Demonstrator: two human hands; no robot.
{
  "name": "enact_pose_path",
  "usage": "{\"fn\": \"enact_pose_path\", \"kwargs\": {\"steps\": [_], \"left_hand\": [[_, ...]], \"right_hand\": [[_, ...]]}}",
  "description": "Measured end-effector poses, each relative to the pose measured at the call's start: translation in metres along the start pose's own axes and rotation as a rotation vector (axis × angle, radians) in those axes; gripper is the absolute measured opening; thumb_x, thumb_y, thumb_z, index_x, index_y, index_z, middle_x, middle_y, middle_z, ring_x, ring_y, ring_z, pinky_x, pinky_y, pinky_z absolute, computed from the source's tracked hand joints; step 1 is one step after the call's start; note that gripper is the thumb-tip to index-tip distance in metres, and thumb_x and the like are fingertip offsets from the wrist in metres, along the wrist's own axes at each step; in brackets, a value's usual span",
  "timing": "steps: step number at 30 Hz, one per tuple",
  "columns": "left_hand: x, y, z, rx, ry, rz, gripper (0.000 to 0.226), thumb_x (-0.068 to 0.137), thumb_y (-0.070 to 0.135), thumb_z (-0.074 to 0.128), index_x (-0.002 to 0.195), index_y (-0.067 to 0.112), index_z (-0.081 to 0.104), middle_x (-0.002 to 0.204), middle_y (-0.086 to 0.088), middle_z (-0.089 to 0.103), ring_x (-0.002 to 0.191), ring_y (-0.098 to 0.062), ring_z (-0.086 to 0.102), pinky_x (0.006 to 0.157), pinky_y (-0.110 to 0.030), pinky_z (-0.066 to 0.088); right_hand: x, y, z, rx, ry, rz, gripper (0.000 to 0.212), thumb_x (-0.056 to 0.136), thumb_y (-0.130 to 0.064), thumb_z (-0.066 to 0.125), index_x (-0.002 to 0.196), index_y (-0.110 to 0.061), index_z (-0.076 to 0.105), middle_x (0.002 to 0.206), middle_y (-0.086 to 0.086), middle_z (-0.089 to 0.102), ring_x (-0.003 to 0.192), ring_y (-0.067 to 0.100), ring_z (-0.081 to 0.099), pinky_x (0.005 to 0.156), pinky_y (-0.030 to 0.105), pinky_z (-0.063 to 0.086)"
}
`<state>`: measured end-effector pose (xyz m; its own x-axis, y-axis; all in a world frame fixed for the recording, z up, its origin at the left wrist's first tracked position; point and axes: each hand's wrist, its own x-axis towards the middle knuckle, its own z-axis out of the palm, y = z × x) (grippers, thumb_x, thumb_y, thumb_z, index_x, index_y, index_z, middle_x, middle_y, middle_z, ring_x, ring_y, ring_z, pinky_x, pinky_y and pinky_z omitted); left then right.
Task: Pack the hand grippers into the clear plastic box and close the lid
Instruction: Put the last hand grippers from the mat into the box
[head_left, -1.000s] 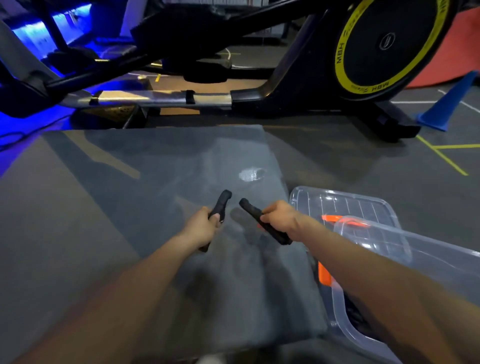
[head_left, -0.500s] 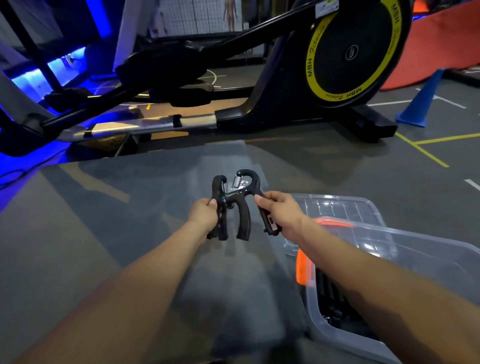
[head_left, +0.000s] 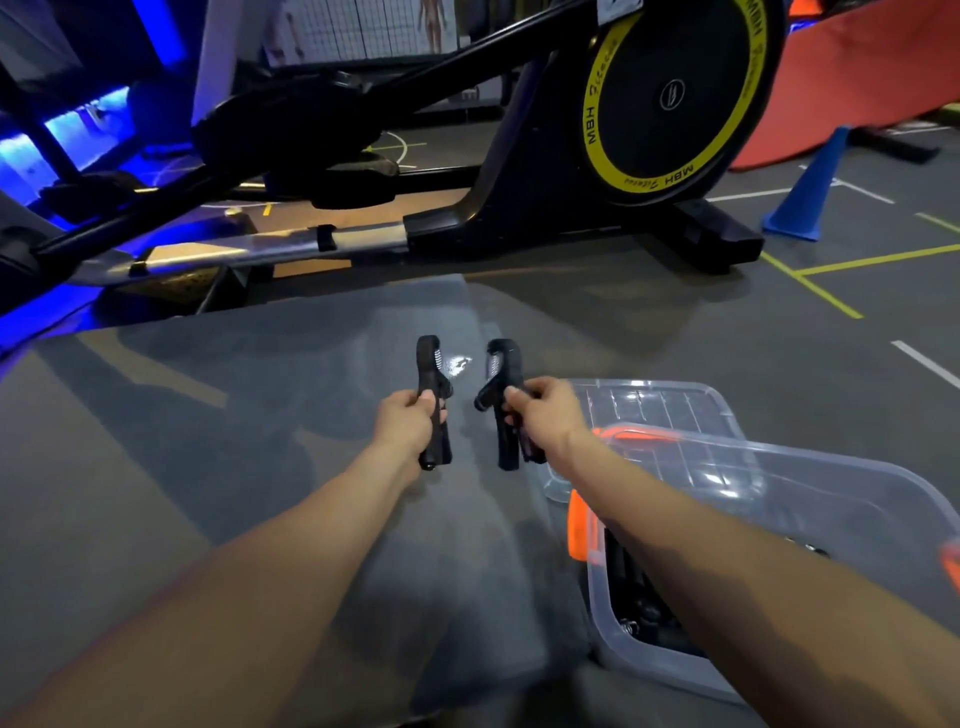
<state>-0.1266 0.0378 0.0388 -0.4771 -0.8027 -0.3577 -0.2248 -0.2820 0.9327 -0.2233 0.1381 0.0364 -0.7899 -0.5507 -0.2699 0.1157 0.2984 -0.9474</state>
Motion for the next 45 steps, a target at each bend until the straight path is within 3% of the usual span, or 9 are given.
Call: {"fn": "enact_pose_path", "kwargs": {"steps": [11,16,20,24,28,31,36,41,45], "left_hand": [[-0.017,0.001,0.019,-0.153,-0.159,-0.149,0.021,0.1,0.015,0.038,0.114,0.009,0.051,0.109,-0.014,0.06,0.096,-0.028,0.056,0.088,-0.046,0.048],[-0.015,0.004,0.017,-0.249,-0.192,-0.183,0.009,0.093,0.014,0.053,0.092,0.006,0.056,0.095,-0.011,0.062,0.088,-0.027,0.061,0.083,-0.045,0.049],[-0.01,0.006,0.011,-0.221,-0.239,-0.199,0.004,0.09,0.007,0.056,0.088,0.006,0.058,0.087,-0.009,0.063,0.078,-0.021,0.061,0.094,-0.046,0.048],[-0.017,0.015,0.013,-0.326,-0.378,-0.166,0.012,0.093,0.003,0.047,0.096,0.0,0.058,0.096,-0.014,0.063,0.086,-0.024,0.061,0.094,-0.045,0.045],[-0.024,0.022,0.011,-0.404,-0.512,-0.152,0.017,0.095,0.006,0.042,0.096,0.001,0.058,0.086,-0.012,0.071,0.082,-0.023,0.068,0.088,-0.042,0.047],[-0.03,0.023,0.012,-0.413,-0.572,-0.215,0.021,0.097,0.009,0.038,0.102,0.001,0.057,0.092,-0.013,0.069,0.086,-0.024,0.066,0.083,-0.04,0.047],[-0.031,0.021,0.021,-0.246,-0.512,-0.319,0.023,0.097,0.018,0.038,0.104,0.008,0.057,0.092,-0.01,0.061,0.083,-0.022,0.059,0.079,-0.038,0.047],[-0.031,0.008,0.043,-0.027,-0.35,-0.281,0.023,0.092,0.033,0.053,0.109,0.016,0.055,0.088,0.0,0.059,0.087,-0.017,0.058,0.072,-0.042,0.048],[-0.036,0.0,0.064,-0.049,-0.357,-0.256,0.011,0.094,0.02,0.052,0.1,0.011,0.053,0.083,-0.001,0.055,0.088,-0.018,0.054,0.09,-0.049,0.047]], "right_hand": [[-0.019,-0.004,0.03,0.091,-0.057,-0.064,0.026,0.096,-0.004,0.045,0.113,0.002,0.064,0.113,0.027,0.066,0.102,0.036,0.064,0.096,0.045,0.051],[-0.021,-0.006,0.021,0.135,-0.171,-0.044,0.031,0.099,-0.006,0.04,0.118,-0.003,0.064,0.119,0.024,0.065,0.108,0.033,0.063,0.095,0.043,0.052],[-0.015,-0.005,0.008,0.171,-0.264,-0.034,0.032,0.099,-0.003,0.04,0.127,-0.001,0.056,0.114,0.009,0.064,0.095,0.008,0.057,0.078,0.011,0.042],[-0.007,0.001,0.001,0.164,-0.137,0.103,0.011,0.096,-0.024,0.052,0.091,-0.015,0.056,0.08,-0.002,0.055,0.07,0.006,0.048,0.067,0.018,0.038],[-0.009,0.001,-0.017,0.267,-0.407,0.31,0.032,0.092,-0.048,0.049,0.096,-0.018,0.062,0.086,0.001,0.065,0.084,0.017,0.059,0.088,0.036,0.051],[-0.012,-0.001,-0.029,0.274,-0.432,0.307,0.029,0.094,-0.042,0.049,0.095,-0.015,0.061,0.085,0.004,0.063,0.075,0.015,0.06,0.068,0.029,0.055],[-0.011,0.002,-0.036,0.107,-0.343,0.179,0.027,0.098,-0.032,0.046,0.079,-0.016,0.057,0.075,0.002,0.057,0.066,0.011,0.052,0.06,0.019,0.047],[-0.012,0.004,-0.051,-0.349,-0.303,-0.128,0.02,0.098,-0.025,0.046,0.095,-0.008,0.056,0.066,-0.003,0.045,0.061,0.01,0.04,0.059,0.021,0.034],[-0.017,0.002,-0.073,-0.53,-0.312,-0.168,0.038,0.101,-0.024,0.039,0.12,0.004,0.055,0.105,0.014,0.066,0.096,0.022,0.061,0.088,0.03,0.046]]}}
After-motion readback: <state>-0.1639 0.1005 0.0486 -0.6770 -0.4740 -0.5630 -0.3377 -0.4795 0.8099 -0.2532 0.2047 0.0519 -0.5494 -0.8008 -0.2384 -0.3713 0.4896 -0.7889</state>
